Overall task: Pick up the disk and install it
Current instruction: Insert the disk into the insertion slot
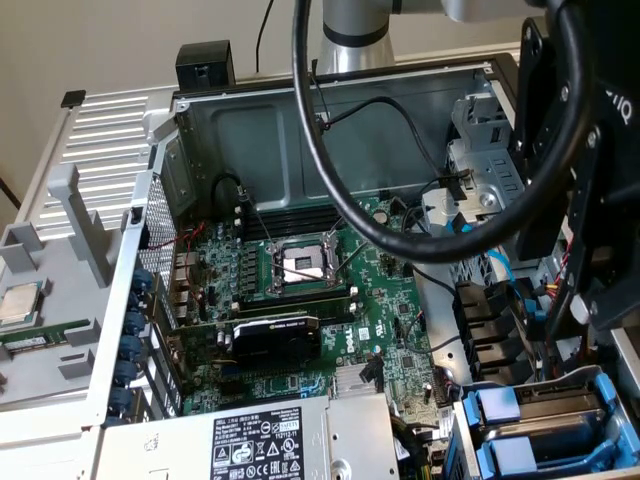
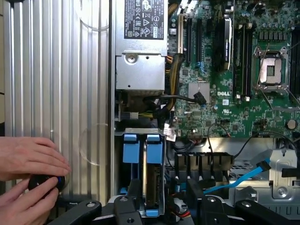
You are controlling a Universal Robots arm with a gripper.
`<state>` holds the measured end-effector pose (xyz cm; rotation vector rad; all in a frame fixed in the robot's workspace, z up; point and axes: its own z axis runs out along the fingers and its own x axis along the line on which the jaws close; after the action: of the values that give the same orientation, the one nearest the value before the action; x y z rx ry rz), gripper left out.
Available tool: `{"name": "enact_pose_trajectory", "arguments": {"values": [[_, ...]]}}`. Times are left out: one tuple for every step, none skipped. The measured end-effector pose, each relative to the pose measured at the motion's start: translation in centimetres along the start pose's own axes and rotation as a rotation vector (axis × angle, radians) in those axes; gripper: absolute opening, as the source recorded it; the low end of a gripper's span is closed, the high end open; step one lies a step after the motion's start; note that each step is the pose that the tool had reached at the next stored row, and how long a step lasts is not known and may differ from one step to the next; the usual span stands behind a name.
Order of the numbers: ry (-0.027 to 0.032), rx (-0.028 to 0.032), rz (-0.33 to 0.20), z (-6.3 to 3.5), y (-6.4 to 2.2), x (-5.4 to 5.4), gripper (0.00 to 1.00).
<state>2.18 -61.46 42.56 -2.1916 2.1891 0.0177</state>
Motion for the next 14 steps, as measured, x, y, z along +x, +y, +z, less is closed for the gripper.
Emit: {"name": "enact_pose_trajectory", "arguments": {"values": [[0.0000,0.0000,0.000,0.01,-0.10,-0.1,0.51],[0.0001,0.0000,0.000,0.01,-0.21,-0.2,0.51],[0.0000,0.0000,0.000,0.02,-0.32,-0.3,0.51],[0.0000,0.0000,0.000,0.03,-0.44,-0.4,0.51],[0.0000,0.0000,0.001,0.03,-0.53,-0.5,0.51],[0.0000,0.0000,0.001,0.04,-0.59,-0.7,0.51],[0.0000,0.0000,0.001,0.04,-0.65,-0.8,0.51],[0.0000,0.0000,0.001,0.05,-0.71,-0.9,0.51],[-0.0001,0.0000,0.001,0.06,-0.78,-0.9,0.51],[0.0000,0.0001,0.002,0.06,-0.85,-1.0,0.51],[0.0000,0.0001,0.002,0.07,-0.93,-1.1,0.51],[0.0000,0.0001,0.003,0.07,-0.99,-1.1,0.51],[0.0000,0.0000,0.003,0.07,-0.99,-1.1,0.51],[0.0000,0.0000,0.003,0.07,-0.99,-1.1,0.51]]}}
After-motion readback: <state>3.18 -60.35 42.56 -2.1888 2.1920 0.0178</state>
